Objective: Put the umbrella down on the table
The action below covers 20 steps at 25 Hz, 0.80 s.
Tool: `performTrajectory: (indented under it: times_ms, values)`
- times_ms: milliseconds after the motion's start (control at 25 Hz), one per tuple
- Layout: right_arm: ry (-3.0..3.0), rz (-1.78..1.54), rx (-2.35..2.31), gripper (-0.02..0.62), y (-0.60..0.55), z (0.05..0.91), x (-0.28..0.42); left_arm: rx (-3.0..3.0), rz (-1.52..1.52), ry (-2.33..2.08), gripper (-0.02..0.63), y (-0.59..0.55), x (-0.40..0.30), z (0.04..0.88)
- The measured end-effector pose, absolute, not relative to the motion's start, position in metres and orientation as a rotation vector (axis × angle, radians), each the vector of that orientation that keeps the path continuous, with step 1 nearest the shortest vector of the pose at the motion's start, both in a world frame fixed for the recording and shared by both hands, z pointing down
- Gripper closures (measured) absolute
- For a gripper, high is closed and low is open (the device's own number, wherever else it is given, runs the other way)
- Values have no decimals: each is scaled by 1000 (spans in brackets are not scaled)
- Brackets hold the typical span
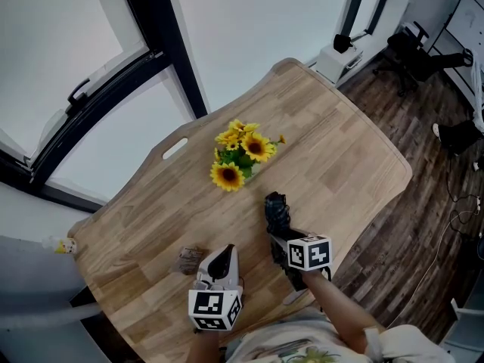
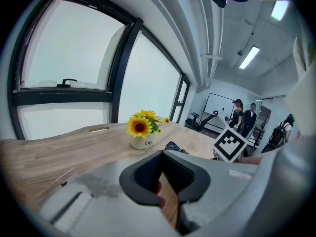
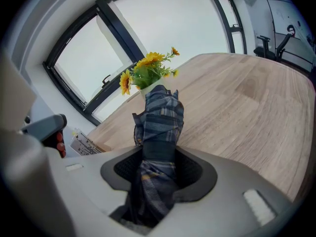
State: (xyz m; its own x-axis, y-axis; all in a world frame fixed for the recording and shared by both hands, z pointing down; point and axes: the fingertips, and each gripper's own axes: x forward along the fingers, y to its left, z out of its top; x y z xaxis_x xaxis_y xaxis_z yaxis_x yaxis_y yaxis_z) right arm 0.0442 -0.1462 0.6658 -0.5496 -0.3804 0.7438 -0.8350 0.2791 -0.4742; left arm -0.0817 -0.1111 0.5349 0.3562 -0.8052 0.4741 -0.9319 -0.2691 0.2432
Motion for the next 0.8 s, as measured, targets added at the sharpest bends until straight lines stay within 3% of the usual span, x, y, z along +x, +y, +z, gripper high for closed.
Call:
performTrajectory:
  times_ms: [800]
  values:
    - [-2020,1202,1073,411,-144,694,41,2152,363,-1499,604,-111,-78,537]
